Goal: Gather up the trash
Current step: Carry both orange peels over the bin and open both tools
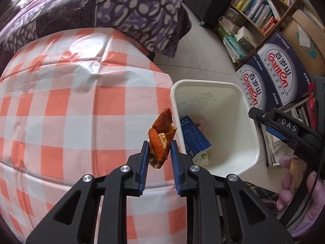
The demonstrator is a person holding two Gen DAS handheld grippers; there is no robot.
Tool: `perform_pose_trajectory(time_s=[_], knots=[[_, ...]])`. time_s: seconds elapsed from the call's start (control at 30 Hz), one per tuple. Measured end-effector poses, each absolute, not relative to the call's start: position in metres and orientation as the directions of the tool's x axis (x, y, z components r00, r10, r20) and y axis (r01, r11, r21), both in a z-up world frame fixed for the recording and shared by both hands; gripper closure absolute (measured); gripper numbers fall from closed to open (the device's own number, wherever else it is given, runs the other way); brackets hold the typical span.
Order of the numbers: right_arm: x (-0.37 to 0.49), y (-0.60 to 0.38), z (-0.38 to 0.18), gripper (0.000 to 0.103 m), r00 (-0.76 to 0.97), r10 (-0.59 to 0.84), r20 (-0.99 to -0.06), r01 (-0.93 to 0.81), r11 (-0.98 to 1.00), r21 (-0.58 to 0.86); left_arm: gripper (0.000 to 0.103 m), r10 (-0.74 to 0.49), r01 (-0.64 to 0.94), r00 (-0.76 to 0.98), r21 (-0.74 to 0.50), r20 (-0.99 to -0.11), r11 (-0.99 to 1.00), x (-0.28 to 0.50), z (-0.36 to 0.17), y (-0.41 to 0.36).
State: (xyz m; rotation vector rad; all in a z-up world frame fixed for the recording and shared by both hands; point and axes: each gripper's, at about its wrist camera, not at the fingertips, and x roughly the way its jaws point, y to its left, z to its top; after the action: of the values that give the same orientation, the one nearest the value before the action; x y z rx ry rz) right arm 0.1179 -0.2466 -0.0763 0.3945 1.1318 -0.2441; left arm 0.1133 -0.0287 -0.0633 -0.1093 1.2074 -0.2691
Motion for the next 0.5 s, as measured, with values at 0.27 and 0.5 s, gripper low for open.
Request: perform_pose_trajectory(time_s=[0.27, 0.5], knots=[[0.106, -0.287, -0.072, 0.019, 0.433, 0.007, -0.901, 0.463, 0.856, 0.230, 0.081, -0.328, 0.221, 0.292, -0.271, -0.898, 0.937, 0.111, -0.066, -0.076], [0.099, -0.302, -0.070, 0.016, 0.440, -0.019, -0.898, 0.486, 0.846, 0.220, 0.042, -0.413, 0.252, 0.300, -0.346, -0.860, 0.904, 0.107, -0.066, -0.097]])
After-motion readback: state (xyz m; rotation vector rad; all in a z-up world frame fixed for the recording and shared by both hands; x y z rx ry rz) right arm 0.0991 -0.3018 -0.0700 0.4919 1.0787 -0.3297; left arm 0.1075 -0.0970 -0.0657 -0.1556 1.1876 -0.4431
